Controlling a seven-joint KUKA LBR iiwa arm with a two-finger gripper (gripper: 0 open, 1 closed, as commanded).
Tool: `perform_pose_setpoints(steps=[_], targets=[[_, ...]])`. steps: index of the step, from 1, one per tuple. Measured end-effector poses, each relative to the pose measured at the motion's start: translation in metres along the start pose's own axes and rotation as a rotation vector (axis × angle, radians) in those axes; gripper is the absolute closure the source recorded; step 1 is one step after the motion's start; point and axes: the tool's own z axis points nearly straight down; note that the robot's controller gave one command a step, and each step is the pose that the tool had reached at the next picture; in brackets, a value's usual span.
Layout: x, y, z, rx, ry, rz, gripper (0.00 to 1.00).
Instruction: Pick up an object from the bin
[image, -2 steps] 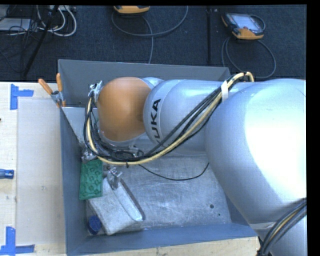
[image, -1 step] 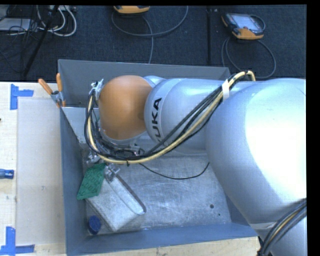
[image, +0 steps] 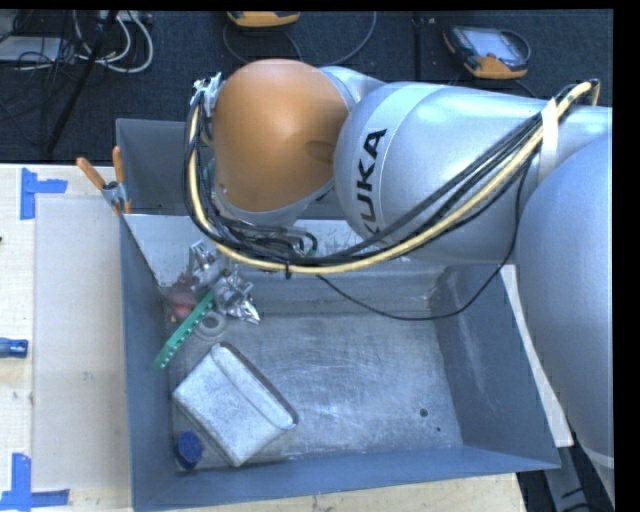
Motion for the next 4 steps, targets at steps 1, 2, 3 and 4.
perform_pose_setpoints(steps=[1,2,3,4], targets=[[0.056,-0.024,0.082,-0.007,0.016,-0.196,1.0],[0.054,-0.024,0.08,-0.006,0.01,-0.195,0.0],[0.062,0.002,0.14,0.006,0.003,-0.159,0.0],[0.063,0.002,0.141,0.005,0.005,-0.16,1.0]])
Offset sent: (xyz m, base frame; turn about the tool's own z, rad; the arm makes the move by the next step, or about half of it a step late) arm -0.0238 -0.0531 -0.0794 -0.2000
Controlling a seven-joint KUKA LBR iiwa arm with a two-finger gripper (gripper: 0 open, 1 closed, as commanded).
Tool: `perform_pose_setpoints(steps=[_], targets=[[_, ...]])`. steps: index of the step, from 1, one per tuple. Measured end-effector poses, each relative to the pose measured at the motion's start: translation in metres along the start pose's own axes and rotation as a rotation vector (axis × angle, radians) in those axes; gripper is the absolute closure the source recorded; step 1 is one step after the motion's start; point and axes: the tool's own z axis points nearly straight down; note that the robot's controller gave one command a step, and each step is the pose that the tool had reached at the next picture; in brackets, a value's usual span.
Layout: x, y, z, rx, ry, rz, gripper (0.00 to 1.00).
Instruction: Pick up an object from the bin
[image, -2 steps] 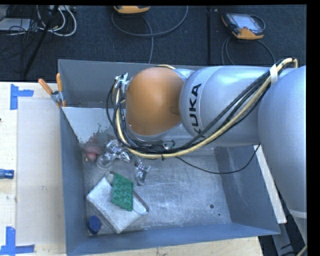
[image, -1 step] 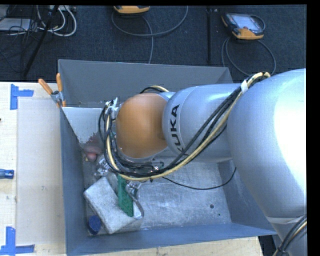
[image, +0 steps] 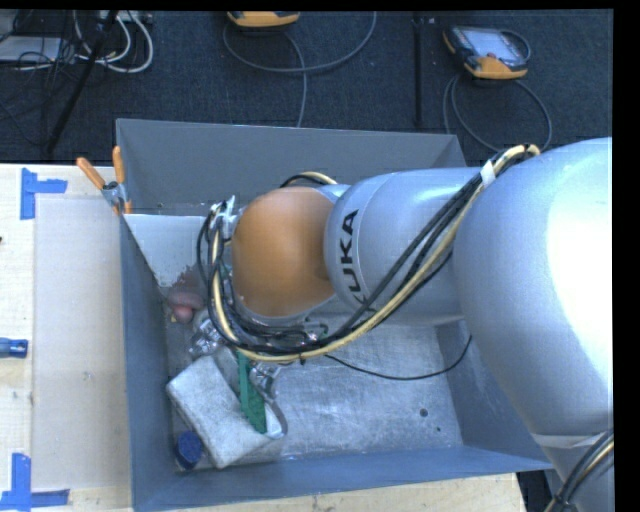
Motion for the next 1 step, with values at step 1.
perform_pose_setpoints(steps=[1], targets=[[-0.0128,0.0248,-0.1387,-0.008,-0.004,-0.348,1.0]])
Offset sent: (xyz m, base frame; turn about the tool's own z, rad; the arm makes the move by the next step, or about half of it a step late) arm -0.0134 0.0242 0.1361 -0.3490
